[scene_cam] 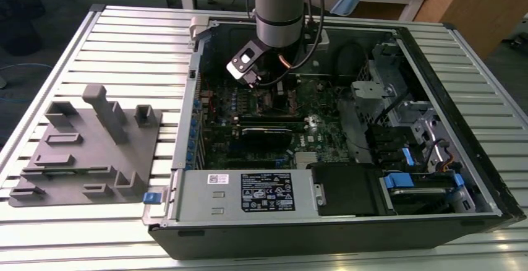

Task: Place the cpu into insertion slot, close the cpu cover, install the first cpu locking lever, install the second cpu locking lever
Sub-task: 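Place the cpu into insertion slot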

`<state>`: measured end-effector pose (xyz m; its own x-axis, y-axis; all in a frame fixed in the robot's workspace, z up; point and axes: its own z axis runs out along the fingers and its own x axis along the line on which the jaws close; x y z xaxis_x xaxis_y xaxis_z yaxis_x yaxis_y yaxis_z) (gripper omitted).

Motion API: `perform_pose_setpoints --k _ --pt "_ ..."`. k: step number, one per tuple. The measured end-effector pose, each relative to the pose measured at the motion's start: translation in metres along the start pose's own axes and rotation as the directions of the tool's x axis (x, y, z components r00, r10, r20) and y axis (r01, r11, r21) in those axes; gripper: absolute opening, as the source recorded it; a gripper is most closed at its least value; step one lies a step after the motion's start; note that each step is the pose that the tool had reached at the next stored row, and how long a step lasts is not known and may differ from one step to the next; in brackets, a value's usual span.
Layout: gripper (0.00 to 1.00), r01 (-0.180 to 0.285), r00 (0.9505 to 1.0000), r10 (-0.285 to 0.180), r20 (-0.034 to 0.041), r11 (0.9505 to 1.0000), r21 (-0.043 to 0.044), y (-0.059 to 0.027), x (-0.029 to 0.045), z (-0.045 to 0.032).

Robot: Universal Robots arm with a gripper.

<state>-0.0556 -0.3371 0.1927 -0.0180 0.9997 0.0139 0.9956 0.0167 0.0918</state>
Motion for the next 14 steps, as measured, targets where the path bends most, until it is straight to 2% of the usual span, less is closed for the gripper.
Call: perform_pose_setpoints --k 14 --pt "0.54 -0.001 1.0 0.001 -0.0001 1.0 -0.0002 -0.003 0.0001 -0.0002"
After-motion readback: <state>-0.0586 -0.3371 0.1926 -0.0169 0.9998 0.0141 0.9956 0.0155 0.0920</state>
